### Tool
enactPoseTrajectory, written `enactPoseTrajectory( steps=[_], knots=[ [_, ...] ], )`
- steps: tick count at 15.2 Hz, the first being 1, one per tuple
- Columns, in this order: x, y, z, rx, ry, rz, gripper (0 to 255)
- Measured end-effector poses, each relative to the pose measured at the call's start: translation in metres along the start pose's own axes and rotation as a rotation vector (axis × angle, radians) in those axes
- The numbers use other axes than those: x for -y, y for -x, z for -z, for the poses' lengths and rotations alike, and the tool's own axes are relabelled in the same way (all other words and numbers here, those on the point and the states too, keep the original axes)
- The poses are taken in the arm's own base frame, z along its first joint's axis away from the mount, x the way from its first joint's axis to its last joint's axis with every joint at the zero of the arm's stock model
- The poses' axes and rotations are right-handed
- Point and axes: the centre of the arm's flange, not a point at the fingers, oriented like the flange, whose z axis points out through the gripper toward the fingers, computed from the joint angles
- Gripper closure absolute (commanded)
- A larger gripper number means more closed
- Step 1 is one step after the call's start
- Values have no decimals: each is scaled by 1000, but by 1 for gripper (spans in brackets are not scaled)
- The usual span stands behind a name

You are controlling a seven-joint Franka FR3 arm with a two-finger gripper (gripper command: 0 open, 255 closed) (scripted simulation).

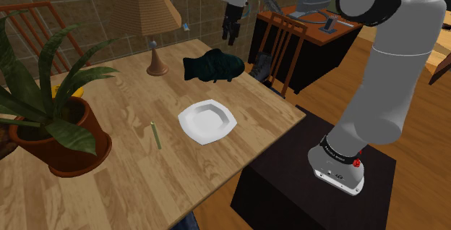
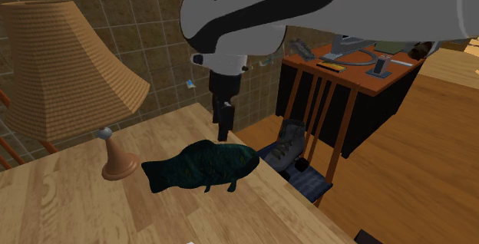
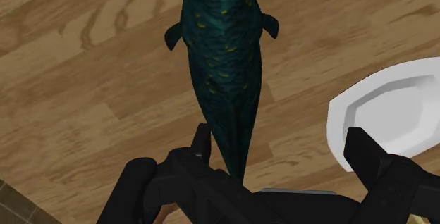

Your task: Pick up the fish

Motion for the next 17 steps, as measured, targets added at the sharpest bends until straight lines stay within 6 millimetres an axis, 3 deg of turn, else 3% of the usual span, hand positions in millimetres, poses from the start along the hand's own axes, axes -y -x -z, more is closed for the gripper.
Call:
enactPoseTrajectory(
  steps=[5,13,14,17],
  knots=[
    [-31,-48,-34,-7,-64,204,0],
    [-41,-52,-76,-10,-77,246,0],
    [-41,-51,-79,-10,-77,245,255],
    [-42,-51,-80,-11,-76,246,255]
  ],
)
